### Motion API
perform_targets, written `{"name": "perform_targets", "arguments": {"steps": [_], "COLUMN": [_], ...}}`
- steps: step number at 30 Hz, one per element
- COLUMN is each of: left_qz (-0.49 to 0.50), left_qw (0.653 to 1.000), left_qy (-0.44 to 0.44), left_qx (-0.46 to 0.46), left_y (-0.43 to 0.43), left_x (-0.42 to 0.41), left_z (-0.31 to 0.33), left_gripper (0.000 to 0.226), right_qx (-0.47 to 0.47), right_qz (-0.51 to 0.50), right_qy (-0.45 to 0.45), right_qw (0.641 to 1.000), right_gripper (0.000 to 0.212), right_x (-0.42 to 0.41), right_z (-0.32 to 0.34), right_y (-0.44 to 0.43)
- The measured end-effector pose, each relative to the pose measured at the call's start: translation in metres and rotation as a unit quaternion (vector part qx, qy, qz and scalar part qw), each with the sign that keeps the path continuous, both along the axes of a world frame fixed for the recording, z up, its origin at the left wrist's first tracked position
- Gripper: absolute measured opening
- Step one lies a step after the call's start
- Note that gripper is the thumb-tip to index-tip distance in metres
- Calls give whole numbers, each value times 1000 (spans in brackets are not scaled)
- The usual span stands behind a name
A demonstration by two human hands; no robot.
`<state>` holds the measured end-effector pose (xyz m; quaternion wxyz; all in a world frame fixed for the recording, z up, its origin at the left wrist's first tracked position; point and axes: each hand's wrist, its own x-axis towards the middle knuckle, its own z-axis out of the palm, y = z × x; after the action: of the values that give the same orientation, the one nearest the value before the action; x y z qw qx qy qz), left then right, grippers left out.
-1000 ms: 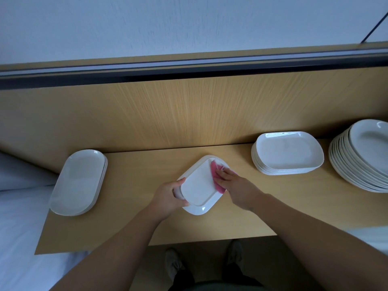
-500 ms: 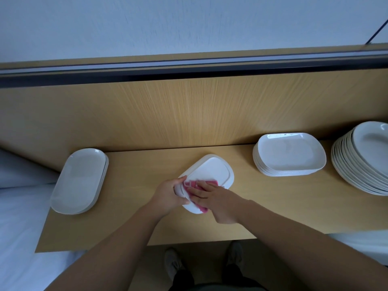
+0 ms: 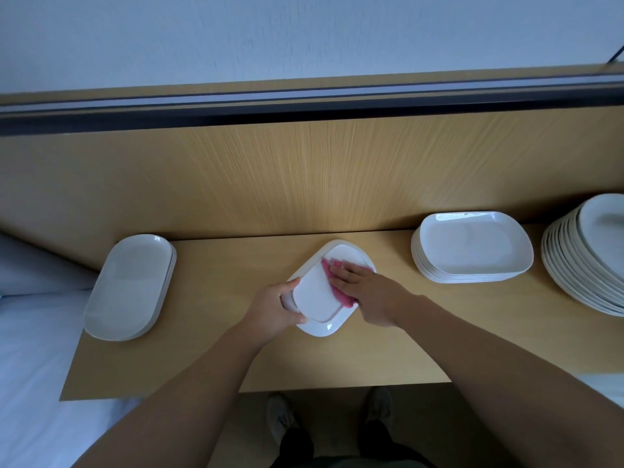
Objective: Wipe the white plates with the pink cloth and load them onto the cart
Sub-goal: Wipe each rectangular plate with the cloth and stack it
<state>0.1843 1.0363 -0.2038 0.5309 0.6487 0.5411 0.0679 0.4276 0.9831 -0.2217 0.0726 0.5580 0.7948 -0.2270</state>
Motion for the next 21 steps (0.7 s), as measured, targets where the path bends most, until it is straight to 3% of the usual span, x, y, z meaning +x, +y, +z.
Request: {"name": "perform_targets", "arguments": {"steps": [11,16,21], "left_qz": [14,12,57], "left_qw": [1000,1000,997], "left_qy": [9,-5,-45], "left_qx": [-3,2,-24], "left_y": [-6,-12,-16], "left_x": [3,2,-1], "left_z": [1,11,26], "left_gripper": [83,83,53], "right_qx": [17,41,85], "right_qz": [-218,-207,-206], "right_qy": [44,120,159], "right_qw": [975,970,962], "right_gripper": [67,40,38], "right_x": [-6,-22,-17], "right_z": [-5,4,25], "right_y": [-21,-49,-57]}}
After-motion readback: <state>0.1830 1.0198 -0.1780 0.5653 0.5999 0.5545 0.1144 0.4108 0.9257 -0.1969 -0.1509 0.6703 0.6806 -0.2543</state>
